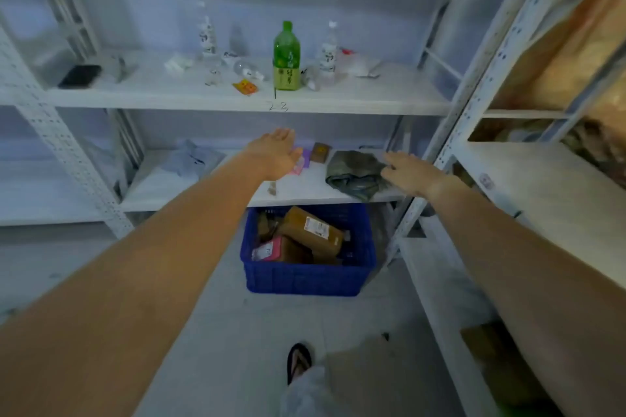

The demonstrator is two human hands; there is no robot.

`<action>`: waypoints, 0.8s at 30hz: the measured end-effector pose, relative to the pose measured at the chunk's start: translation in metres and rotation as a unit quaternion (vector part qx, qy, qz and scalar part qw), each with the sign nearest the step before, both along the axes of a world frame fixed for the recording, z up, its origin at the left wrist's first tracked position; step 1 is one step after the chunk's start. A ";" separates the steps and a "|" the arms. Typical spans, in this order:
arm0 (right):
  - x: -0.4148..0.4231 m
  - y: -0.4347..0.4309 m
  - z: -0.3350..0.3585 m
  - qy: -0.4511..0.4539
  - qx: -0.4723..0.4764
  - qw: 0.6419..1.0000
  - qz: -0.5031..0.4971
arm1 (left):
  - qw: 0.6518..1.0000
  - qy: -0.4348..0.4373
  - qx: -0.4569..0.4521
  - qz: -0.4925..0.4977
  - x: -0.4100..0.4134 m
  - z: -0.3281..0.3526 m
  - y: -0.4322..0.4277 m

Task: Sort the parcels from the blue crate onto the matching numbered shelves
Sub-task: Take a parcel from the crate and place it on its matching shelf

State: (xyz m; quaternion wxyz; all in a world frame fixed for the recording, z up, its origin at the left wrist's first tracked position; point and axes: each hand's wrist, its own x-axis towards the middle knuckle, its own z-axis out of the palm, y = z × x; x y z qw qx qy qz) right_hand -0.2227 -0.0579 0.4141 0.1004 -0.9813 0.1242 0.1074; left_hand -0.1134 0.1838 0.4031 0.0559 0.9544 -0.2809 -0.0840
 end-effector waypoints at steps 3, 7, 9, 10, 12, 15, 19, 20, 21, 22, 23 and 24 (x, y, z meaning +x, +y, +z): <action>0.064 0.000 -0.049 0.035 0.037 0.999 0.013 | 0.999 0.023 0.014 0.025 0.052 -0.041 -0.003; 0.126 0.004 -0.116 0.099 0.131 0.986 -0.013 | 0.994 0.094 0.015 0.045 0.107 -0.092 -0.017; 0.148 0.005 -0.154 0.132 0.156 0.979 -0.027 | 0.992 0.112 0.007 0.060 0.136 -0.123 -0.024; 0.158 0.005 -0.174 0.139 0.169 0.975 -0.040 | 0.990 0.122 0.001 0.069 0.148 -0.138 -0.027; 0.168 0.008 -0.215 0.152 0.205 0.964 -0.071 | 0.983 0.162 -0.014 0.090 0.163 -0.174 -0.029; 0.178 0.016 -0.272 0.184 0.275 0.932 -0.145 | 0.966 0.227 -0.016 0.121 0.175 -0.238 -0.025; 0.200 0.010 -0.369 0.222 0.331 0.885 -0.240 | 0.965 0.242 0.068 0.069 0.210 -0.340 -0.031; 0.208 0.009 -0.396 0.233 0.342 0.876 -0.246 | 0.966 0.240 0.075 0.056 0.220 -0.365 -0.039; 0.218 0.008 -0.420 0.233 0.355 0.868 -0.256 | 0.968 0.234 0.076 0.045 0.231 -0.389 -0.048; 0.229 0.006 -0.445 0.228 0.368 0.860 -0.271 | 0.972 0.221 0.072 0.033 0.243 -0.415 -0.059; 0.240 0.003 -0.471 0.220 0.383 0.850 -0.286 | 0.975 0.211 0.067 0.026 0.255 -0.442 -0.072; 0.251 0.000 -0.496 0.207 0.397 0.841 -0.304 | 0.977 0.204 0.057 0.022 0.268 -0.467 -0.084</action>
